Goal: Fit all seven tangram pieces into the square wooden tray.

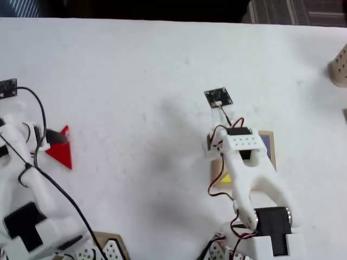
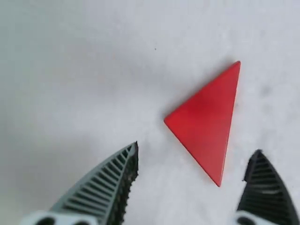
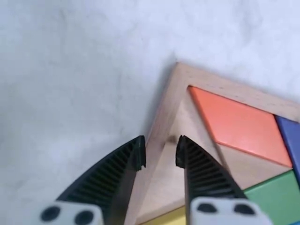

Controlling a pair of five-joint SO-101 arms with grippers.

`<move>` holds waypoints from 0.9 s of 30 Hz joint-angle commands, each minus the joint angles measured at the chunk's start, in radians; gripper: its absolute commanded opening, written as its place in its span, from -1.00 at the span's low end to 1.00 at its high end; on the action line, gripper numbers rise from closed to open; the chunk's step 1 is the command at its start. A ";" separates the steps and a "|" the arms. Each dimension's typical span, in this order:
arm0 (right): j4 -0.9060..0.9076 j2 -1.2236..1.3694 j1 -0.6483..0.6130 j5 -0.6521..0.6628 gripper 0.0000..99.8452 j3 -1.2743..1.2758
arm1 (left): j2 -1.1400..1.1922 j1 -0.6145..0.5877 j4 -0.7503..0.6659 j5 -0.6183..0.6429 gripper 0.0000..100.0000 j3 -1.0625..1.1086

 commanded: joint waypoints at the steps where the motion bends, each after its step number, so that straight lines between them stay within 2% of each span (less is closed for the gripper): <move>1: -0.018 -0.004 -0.010 0.014 -0.78 -0.005 | 0.114 0.021 0.020 -0.012 -0.32 -0.144; 8: -0.030 -0.004 -0.010 0.014 -0.78 -0.003 | 0.321 0.016 0.199 -0.015 -0.33 -0.410; 13: -0.028 -0.004 -0.010 0.014 -0.78 -0.003 | 0.334 0.005 0.209 -0.015 -0.34 -0.448; 18: -0.028 -0.004 -0.010 0.014 -0.78 -0.003 | 0.332 -0.015 0.192 -0.005 -0.62 -0.451; 23: -0.028 -0.004 -0.010 0.014 -0.78 -0.003 | 0.332 0.015 0.203 -0.043 -0.87 -0.450; 27: -0.030 -0.004 -0.010 0.014 -0.78 -0.003 | 0.332 0.013 0.206 -0.014 -0.95 -0.442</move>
